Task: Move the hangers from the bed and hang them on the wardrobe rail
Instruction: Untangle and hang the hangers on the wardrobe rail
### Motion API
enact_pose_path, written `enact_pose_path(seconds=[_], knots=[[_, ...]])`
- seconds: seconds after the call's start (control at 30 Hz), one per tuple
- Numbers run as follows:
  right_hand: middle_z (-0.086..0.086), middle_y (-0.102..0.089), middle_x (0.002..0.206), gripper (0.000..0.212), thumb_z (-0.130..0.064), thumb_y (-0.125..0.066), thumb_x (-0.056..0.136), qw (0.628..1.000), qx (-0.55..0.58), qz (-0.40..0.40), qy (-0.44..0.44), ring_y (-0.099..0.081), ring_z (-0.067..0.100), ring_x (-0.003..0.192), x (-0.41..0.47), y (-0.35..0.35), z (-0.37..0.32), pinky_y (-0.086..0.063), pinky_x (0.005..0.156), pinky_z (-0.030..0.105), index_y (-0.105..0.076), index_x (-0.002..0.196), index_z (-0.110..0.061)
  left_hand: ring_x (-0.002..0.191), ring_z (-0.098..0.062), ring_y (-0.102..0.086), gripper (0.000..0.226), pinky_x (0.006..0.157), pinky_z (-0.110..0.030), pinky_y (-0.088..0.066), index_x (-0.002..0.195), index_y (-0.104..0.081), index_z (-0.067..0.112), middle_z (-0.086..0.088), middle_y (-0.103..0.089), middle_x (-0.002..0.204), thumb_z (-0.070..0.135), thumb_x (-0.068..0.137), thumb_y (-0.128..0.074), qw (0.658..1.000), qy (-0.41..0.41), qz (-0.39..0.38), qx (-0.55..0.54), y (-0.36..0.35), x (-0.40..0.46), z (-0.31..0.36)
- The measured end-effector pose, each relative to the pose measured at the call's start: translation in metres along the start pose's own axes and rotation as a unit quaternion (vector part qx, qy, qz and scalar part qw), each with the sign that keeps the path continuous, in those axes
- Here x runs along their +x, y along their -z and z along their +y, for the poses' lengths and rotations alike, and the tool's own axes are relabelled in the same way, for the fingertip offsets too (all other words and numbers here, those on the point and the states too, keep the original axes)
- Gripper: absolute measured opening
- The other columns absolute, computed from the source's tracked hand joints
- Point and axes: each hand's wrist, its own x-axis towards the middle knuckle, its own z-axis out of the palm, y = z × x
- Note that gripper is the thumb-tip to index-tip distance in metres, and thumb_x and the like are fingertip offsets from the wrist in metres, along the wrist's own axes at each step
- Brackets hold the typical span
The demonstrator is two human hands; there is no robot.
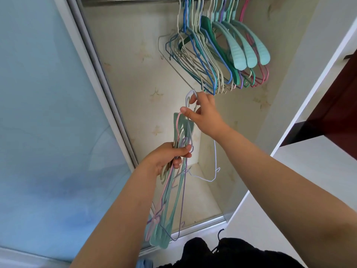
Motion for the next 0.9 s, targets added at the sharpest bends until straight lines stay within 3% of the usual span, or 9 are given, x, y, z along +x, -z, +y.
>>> enact_pose_path(seconds=[0.1,0.27,0.43,0.6,0.7,0.77,0.83,0.9], knots=[[-0.006,-0.034,0.105,0.033,-0.044,-0.068,0.083,1.000,0.005,0.000,-0.018,-0.042,0.005,0.073,0.000,-0.001,0.007,-0.043,0.080,0.020,-0.046,0.101,-0.026,0.041,-0.006,-0.036,0.039,0.045,-0.018,-0.039,0.095,-0.060,0.004,0.003,-0.067,0.061,0.037,0.078,-0.069,0.999,0.014,-0.034,-0.026,0.002,-0.005,-0.003],[-0.004,-0.035,0.104,0.028,-0.036,-0.068,0.086,0.997,0.060,0.017,-0.049,-0.040,0.005,0.069,-0.005,-0.007,0.006,-0.040,0.076,0.016,-0.049,0.104,-0.026,0.039,-0.005,-0.030,0.056,0.042,-0.019,-0.034,0.107,-0.055,0.015,-0.004,-0.067,0.080,0.056,0.071,-0.067,0.988,0.014,-0.081,-0.128,0.005,-0.006,-0.009],[-0.001,-0.035,0.107,0.030,-0.033,-0.070,0.084,0.996,0.078,0.036,-0.012,-0.039,0.003,0.068,-0.007,-0.019,-0.010,-0.040,0.073,0.011,-0.048,0.105,-0.027,0.037,-0.005,-0.031,0.059,0.041,-0.020,-0.035,0.105,-0.055,0.021,-0.004,-0.064,0.077,0.069,0.072,-0.055,0.984,0.010,-0.109,-0.141,0.002,-0.006,-0.010],[-0.005,-0.034,0.104,0.032,-0.037,-0.070,0.084,0.997,0.057,0.032,-0.036,-0.039,0.002,0.076,-0.003,-0.013,0.000,-0.042,0.084,0.023,-0.050,0.106,-0.025,0.038,-0.003,-0.031,0.056,0.040,-0.018,-0.034,0.105,-0.052,0.016,0.000,-0.063,0.074,0.065,0.077,-0.054,0.984,-0.009,-0.100,-0.149,0.002,-0.009,-0.011],[-0.010,-0.035,0.102,0.031,-0.042,-0.070,0.082,0.997,0.051,0.040,-0.045,-0.041,-0.002,0.082,-0.005,-0.011,0.008,-0.038,0.081,0.017,-0.050,0.102,-0.028,0.038,-0.002,-0.028,0.041,0.039,-0.017,-0.030,0.105,-0.052,0.023,0.003,-0.053,0.068,0.054,0.080,-0.059,0.982,-0.007,-0.097,-0.161,0.004,-0.011,-0.012],[-0.009,-0.037,0.102,0.032,-0.043,-0.070,0.082,0.996,0.038,0.056,-0.066,-0.042,-0.003,0.086,-0.005,-0.005,0.016,-0.036,0.081,0.016,-0.051,0.100,-0.025,0.036,-0.002,-0.027,0.028,0.037,-0.016,-0.028,0.092,-0.048,0.024,0.007,-0.043,0.061,0.045,0.081,-0.062,0.979,-0.010,-0.095,-0.178,0.008,-0.012,-0.014],[-0.005,-0.038,0.106,0.032,-0.042,-0.071,0.081,0.992,0.009,0.055,-0.111,-0.043,0.002,0.090,-0.006,0.006,0.027,-0.034,0.089,0.019,-0.053,0.098,-0.022,0.034,-0.001,-0.027,0.024,0.035,-0.016,-0.026,0.082,-0.043,0.025,0.007,-0.038,0.057,0.038,0.081,-0.063,0.973,-0.018,-0.084,-0.213,0.015,-0.014,-0.017],[-0.001,-0.038,0.109,0.033,-0.043,-0.072,0.080,0.988,-0.048,0.030,-0.143,-0.046,0.010,0.090,-0.008,0.017,0.036,-0.036,0.093,0.023,-0.055,0.094,-0.019,0.033,-0.002,-0.028,0.021,0.034,-0.015,-0.027,0.083,-0.047,0.024,0.006,-0.045,0.058,0.037,0.080,-0.064,0.968,-0.030,-0.062,-0.240,0.020,-0.014,-0.017]])
